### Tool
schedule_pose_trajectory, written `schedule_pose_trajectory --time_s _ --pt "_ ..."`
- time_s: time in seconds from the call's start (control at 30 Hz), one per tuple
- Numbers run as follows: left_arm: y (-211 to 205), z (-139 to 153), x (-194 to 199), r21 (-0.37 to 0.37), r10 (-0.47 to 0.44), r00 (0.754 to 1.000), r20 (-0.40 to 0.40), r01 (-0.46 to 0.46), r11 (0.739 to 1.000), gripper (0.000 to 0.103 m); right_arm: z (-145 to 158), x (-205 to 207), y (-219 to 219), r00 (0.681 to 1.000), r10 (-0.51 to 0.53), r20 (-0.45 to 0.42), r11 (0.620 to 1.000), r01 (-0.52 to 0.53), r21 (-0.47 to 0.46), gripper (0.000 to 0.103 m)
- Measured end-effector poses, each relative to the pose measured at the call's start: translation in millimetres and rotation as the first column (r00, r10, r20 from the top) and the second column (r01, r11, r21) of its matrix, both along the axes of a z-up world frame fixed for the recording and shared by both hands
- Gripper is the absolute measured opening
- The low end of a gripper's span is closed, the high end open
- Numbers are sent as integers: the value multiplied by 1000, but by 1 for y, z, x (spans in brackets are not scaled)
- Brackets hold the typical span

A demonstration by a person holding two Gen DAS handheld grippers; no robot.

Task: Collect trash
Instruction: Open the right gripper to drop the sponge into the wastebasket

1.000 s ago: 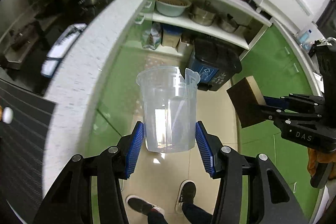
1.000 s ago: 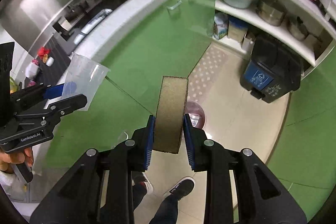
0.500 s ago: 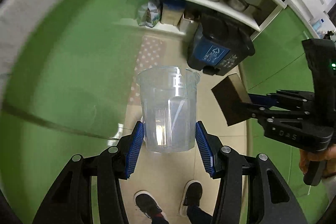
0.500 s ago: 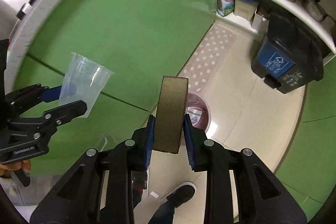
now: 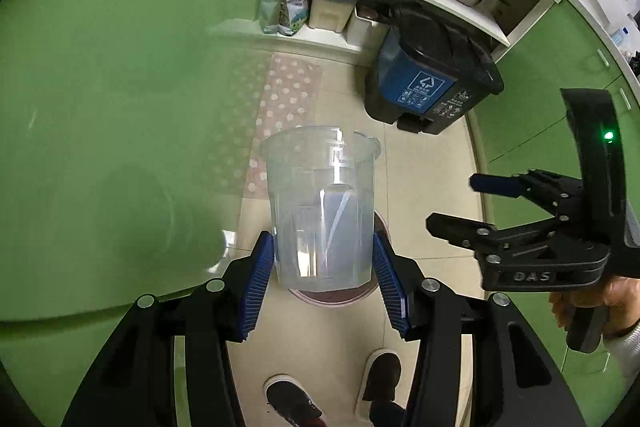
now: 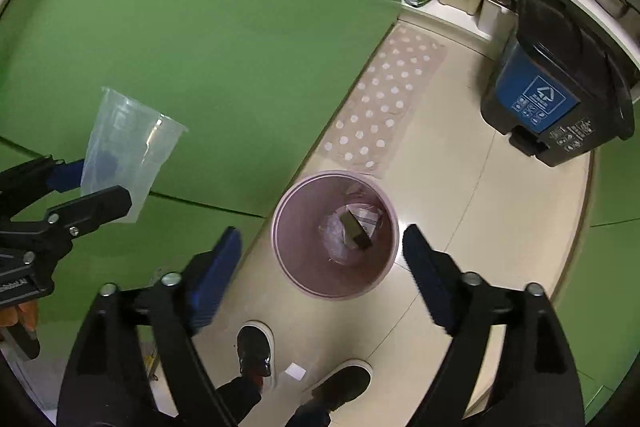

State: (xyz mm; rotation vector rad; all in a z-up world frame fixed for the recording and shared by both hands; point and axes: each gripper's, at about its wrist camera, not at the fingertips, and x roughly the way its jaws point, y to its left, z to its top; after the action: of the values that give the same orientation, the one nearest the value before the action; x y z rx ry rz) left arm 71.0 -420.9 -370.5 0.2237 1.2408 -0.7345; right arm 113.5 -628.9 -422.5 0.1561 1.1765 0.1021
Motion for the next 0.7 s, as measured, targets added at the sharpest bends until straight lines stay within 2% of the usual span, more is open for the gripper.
schedule_pose_trajectory --time_s 0.13,0.3,0.53,0.6,0.63,0.7 --pt "-8 -8 1 3 -18 1000 -12 18 1000 50 4 -3 -13 999 -42 -3 999 42 -14 90" --pt "-23 -17 -2 11 -47 999 -27 47 999 50 18 -13 -34 995 -98 11 994 99 -54 92" --pt "-39 -20 -7 5 -73 997 -22 73 997 51 29 -33 -57 988 -152 30 987 153 -53 93" --pt "-43 -21 -7 12 -73 997 -8 73 997 74 28 -38 -61 986 -167 29 985 168 -50 93" --pt "-43 -20 -6 5 -64 998 9 64 998 98 28 -40 -62 985 -172 30 984 174 -47 93" --pt "-44 -19 -6 15 -61 998 21 61 998 97 29 -44 -63 984 -178 31 983 179 -46 93"
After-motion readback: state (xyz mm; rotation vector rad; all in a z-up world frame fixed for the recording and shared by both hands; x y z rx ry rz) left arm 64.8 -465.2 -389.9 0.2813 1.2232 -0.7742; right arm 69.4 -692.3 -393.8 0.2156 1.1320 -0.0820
